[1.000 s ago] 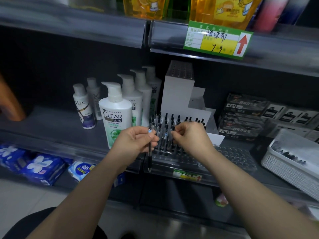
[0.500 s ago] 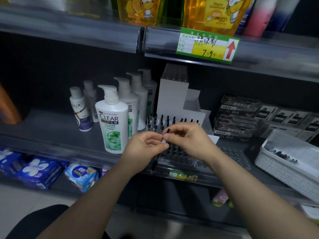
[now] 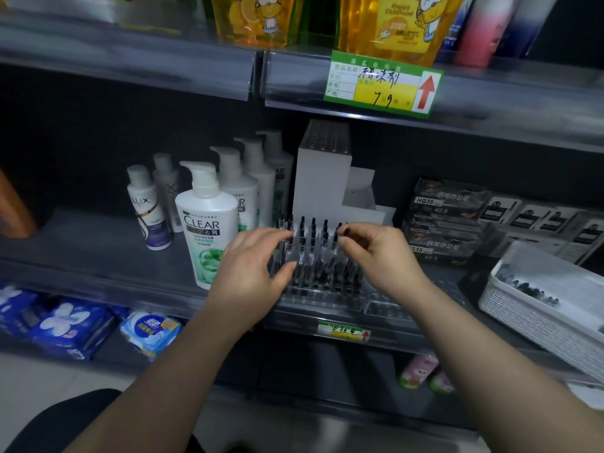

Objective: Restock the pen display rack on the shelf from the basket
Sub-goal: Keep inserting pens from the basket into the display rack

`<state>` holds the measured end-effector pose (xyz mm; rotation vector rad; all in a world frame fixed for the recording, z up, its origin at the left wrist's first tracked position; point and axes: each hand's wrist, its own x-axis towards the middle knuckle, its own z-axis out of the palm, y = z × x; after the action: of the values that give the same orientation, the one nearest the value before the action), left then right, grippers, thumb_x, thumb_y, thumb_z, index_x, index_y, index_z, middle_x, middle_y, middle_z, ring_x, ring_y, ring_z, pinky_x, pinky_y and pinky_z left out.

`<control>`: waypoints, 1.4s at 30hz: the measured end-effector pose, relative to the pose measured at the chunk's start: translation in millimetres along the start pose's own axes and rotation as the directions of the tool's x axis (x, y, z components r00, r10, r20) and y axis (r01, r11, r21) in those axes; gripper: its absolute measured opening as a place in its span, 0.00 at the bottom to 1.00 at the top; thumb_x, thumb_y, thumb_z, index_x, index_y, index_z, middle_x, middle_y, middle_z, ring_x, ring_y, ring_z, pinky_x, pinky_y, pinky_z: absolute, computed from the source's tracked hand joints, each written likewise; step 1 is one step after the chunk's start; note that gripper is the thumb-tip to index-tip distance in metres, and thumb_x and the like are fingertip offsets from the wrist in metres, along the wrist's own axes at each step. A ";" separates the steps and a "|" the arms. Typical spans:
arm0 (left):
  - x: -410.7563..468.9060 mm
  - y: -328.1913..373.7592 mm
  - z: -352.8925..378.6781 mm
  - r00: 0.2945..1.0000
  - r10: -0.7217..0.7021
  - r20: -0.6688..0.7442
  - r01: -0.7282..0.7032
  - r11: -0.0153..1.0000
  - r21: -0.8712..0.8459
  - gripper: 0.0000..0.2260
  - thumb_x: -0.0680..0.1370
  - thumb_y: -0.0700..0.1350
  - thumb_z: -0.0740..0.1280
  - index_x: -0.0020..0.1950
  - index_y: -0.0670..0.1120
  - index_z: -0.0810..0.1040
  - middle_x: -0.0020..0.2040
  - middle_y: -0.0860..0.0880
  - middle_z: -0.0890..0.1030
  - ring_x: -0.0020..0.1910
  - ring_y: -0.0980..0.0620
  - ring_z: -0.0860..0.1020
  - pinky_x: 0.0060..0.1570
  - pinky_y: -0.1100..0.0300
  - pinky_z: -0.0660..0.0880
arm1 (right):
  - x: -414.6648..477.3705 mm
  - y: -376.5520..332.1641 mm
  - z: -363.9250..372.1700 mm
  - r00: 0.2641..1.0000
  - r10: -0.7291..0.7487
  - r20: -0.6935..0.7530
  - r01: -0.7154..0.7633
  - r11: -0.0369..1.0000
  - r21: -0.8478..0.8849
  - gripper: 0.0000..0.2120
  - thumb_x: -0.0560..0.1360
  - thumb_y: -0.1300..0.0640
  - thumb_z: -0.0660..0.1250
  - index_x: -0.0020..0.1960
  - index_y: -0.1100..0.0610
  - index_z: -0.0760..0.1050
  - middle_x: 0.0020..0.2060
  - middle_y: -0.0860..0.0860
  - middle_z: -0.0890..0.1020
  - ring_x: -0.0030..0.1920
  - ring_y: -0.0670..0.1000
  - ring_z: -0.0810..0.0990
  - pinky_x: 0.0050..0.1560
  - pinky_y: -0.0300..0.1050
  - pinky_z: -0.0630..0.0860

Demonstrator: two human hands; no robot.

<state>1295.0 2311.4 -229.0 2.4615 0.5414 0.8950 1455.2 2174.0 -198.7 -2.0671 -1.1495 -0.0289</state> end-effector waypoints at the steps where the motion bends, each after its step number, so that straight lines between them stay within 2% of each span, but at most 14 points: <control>1: 0.0 0.4 0.1 1.000 -0.001 0.003 0.001 1.000 0.007 0.21 0.75 0.47 0.71 0.68 0.50 0.74 0.64 0.52 0.76 0.64 0.52 0.70 0.67 0.51 0.67 | -0.3 -1.2 2.5 1.000 -0.011 0.013 0.011 1.000 -0.025 0.08 0.78 0.58 0.66 0.52 0.58 0.82 0.40 0.52 0.84 0.41 0.52 0.82 0.47 0.50 0.79; 4: 0.4 0.1 0.9 1.000 -0.008 0.013 0.007 1.000 0.026 0.21 0.75 0.47 0.71 0.68 0.50 0.75 0.64 0.52 0.76 0.64 0.52 0.70 0.66 0.54 0.66 | 0.8 -3.0 10.0 0.997 -0.022 0.074 0.029 0.995 -0.097 0.08 0.78 0.58 0.64 0.51 0.60 0.81 0.40 0.56 0.84 0.41 0.55 0.80 0.44 0.49 0.77; 7: 1.4 -1.0 2.1 1.000 -0.013 0.008 0.013 1.000 0.026 0.20 0.75 0.47 0.71 0.67 0.50 0.75 0.64 0.52 0.77 0.64 0.53 0.70 0.65 0.57 0.65 | 4.7 -0.8 19.6 0.990 -0.024 0.142 0.051 0.981 -0.189 0.08 0.79 0.57 0.63 0.47 0.59 0.80 0.37 0.53 0.81 0.38 0.53 0.77 0.39 0.44 0.72; 10: 1.8 -2.3 3.2 1.000 -0.016 -0.007 0.016 1.000 0.018 0.20 0.75 0.46 0.72 0.66 0.50 0.76 0.63 0.53 0.77 0.64 0.53 0.70 0.64 0.60 0.63 | 6.9 -0.9 28.8 0.986 -0.014 0.163 0.057 0.964 -0.259 0.08 0.78 0.56 0.63 0.50 0.58 0.79 0.40 0.54 0.83 0.42 0.54 0.80 0.45 0.48 0.77; 12: 1.9 -3.0 3.8 1.000 -0.017 -0.012 0.017 1.000 0.014 0.19 0.75 0.46 0.72 0.66 0.50 0.76 0.63 0.53 0.77 0.64 0.52 0.71 0.65 0.59 0.64 | 7.5 -2.9 31.6 0.990 0.009 0.139 0.027 0.966 -0.255 0.09 0.77 0.56 0.65 0.55 0.57 0.77 0.44 0.53 0.83 0.45 0.54 0.80 0.49 0.50 0.78; 17: 1.8 -5.4 3.4 1.000 -0.018 -0.015 0.018 1.000 0.018 0.19 0.74 0.46 0.72 0.65 0.49 0.77 0.63 0.52 0.77 0.64 0.52 0.71 0.65 0.59 0.64 | 9.3 -2.6 34.7 0.993 0.044 0.106 -0.017 0.968 -0.251 0.04 0.76 0.56 0.66 0.47 0.56 0.73 0.38 0.52 0.81 0.41 0.53 0.78 0.44 0.49 0.77; 33: 0.7 -5.6 3.4 1.000 -0.026 0.000 0.026 0.999 0.023 0.19 0.75 0.46 0.71 0.65 0.49 0.77 0.63 0.53 0.77 0.63 0.54 0.70 0.64 0.62 0.62 | 4.5 -2.0 29.8 0.993 0.096 0.070 -0.080 0.975 -0.208 0.06 0.74 0.58 0.67 0.42 0.58 0.71 0.34 0.51 0.79 0.36 0.52 0.78 0.37 0.44 0.73; 39: 1.0 -6.0 2.8 1.000 -0.030 0.000 0.030 0.999 0.018 0.19 0.75 0.46 0.71 0.66 0.49 0.76 0.63 0.53 0.77 0.64 0.55 0.70 0.65 0.61 0.62 | 2.6 -3.3 27.5 0.993 0.081 0.085 -0.062 0.977 -0.203 0.04 0.75 0.57 0.68 0.46 0.57 0.73 0.34 0.48 0.79 0.37 0.50 0.78 0.41 0.45 0.77; 42: 0.2 -7.3 1.7 0.999 -0.035 0.006 0.035 0.999 0.020 0.19 0.75 0.46 0.71 0.66 0.49 0.77 0.63 0.52 0.77 0.64 0.53 0.70 0.65 0.57 0.65 | -2.2 -2.0 22.8 0.996 0.062 0.068 -0.048 0.979 -0.196 0.08 0.74 0.54 0.68 0.51 0.56 0.76 0.36 0.47 0.81 0.39 0.49 0.80 0.44 0.48 0.79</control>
<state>1294.8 2317.0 -234.1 2.4638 0.5920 0.8720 1445.0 2187.2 -214.6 -2.2887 -1.1728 -0.0400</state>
